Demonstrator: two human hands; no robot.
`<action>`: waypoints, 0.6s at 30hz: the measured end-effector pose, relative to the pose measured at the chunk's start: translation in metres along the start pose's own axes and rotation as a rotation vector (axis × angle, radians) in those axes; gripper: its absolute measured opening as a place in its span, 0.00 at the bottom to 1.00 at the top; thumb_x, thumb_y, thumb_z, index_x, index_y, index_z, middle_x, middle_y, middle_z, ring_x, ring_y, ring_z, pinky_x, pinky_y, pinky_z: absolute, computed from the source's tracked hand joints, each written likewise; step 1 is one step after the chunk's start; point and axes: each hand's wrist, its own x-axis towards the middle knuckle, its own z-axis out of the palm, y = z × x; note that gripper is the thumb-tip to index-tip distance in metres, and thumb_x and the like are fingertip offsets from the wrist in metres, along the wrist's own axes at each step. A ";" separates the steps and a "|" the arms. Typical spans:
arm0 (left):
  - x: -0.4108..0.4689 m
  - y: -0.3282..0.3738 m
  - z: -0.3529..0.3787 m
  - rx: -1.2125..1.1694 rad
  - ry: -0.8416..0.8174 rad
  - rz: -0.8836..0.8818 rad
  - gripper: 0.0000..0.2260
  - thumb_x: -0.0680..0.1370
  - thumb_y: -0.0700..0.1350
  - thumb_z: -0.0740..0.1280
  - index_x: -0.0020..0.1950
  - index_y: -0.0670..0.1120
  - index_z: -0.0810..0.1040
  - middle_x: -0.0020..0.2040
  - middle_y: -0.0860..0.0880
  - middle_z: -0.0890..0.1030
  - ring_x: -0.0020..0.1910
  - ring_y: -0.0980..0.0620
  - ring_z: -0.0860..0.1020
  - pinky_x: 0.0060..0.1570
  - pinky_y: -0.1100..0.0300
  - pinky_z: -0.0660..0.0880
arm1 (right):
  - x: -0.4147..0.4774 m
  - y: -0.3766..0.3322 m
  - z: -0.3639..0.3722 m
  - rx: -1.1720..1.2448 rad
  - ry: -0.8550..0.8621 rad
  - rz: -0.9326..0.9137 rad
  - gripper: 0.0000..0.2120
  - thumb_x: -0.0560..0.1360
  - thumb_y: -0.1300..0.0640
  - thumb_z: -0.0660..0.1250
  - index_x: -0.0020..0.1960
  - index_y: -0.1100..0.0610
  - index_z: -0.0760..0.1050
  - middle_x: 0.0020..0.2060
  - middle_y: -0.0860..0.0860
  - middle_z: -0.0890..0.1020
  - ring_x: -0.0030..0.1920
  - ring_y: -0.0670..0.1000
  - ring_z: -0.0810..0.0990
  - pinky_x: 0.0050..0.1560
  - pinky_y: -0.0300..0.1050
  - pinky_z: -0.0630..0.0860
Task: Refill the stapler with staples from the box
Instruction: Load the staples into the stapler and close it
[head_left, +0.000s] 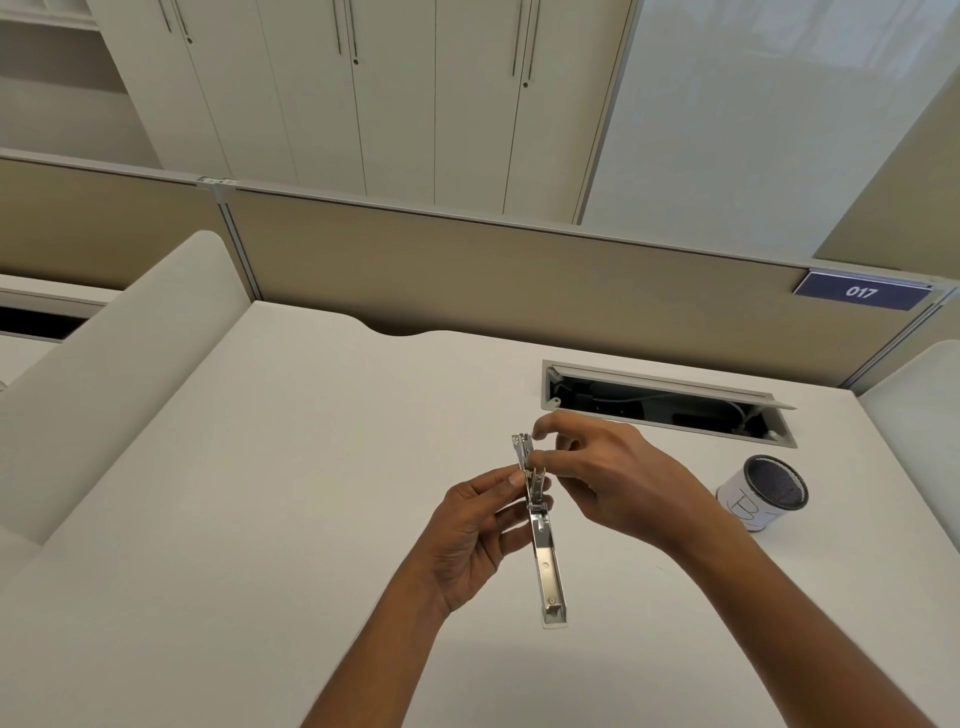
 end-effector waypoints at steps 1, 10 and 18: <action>0.000 0.000 0.000 -0.003 0.001 0.001 0.25 0.67 0.50 0.83 0.59 0.40 0.86 0.53 0.42 0.87 0.49 0.47 0.86 0.42 0.57 0.83 | 0.000 0.000 0.001 -0.004 0.011 0.005 0.10 0.76 0.64 0.73 0.53 0.53 0.85 0.57 0.54 0.83 0.44 0.52 0.85 0.38 0.45 0.83; -0.001 0.005 0.000 -0.006 0.003 0.008 0.23 0.68 0.50 0.82 0.59 0.40 0.85 0.49 0.44 0.87 0.48 0.48 0.86 0.41 0.58 0.83 | 0.004 0.000 -0.002 0.528 0.149 0.227 0.05 0.76 0.60 0.74 0.51 0.55 0.87 0.47 0.46 0.85 0.46 0.45 0.84 0.46 0.30 0.77; -0.003 0.005 0.001 -0.029 0.027 -0.003 0.13 0.75 0.44 0.74 0.58 0.40 0.86 0.48 0.43 0.87 0.46 0.48 0.86 0.40 0.58 0.83 | 0.002 0.004 -0.005 0.504 0.002 0.229 0.07 0.75 0.56 0.76 0.52 0.49 0.88 0.48 0.44 0.83 0.49 0.44 0.82 0.46 0.31 0.76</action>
